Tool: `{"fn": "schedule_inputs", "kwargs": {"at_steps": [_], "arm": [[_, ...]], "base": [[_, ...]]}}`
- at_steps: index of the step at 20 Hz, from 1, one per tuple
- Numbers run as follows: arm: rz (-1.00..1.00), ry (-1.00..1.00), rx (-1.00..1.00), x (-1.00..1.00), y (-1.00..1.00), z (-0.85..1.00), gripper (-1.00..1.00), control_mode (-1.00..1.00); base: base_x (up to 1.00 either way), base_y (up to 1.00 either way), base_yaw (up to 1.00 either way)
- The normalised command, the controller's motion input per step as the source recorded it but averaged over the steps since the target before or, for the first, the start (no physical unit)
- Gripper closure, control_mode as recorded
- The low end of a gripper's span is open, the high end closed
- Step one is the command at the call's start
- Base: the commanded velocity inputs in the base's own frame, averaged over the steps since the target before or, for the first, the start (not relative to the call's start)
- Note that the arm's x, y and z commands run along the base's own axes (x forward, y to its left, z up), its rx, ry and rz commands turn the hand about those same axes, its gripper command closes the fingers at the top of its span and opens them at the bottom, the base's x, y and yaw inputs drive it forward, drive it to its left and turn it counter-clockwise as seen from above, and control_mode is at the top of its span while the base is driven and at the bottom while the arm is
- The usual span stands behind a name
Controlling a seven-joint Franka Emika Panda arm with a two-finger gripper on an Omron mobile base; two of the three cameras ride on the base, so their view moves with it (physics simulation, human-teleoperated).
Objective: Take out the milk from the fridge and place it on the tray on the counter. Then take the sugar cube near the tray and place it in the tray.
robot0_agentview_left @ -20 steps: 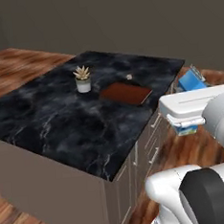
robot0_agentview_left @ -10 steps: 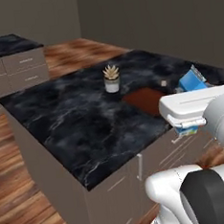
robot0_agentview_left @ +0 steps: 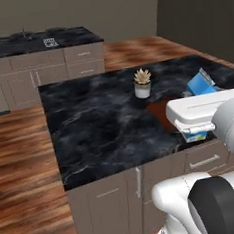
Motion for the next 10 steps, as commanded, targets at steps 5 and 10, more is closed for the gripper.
{"fn": "schedule_inputs", "kwargs": {"at_steps": [5, 10], "arm": [[0.0, 0.0, 0.0, 0.0, 0.0, 0.0, 1.0, 1.0], [0.0, 0.0, 0.0, 0.0, 0.0, 0.0, 1.0, 1.0]], "base": [[0.25, -0.94, 0.51], [-0.13, -1.0, 0.15]]}}
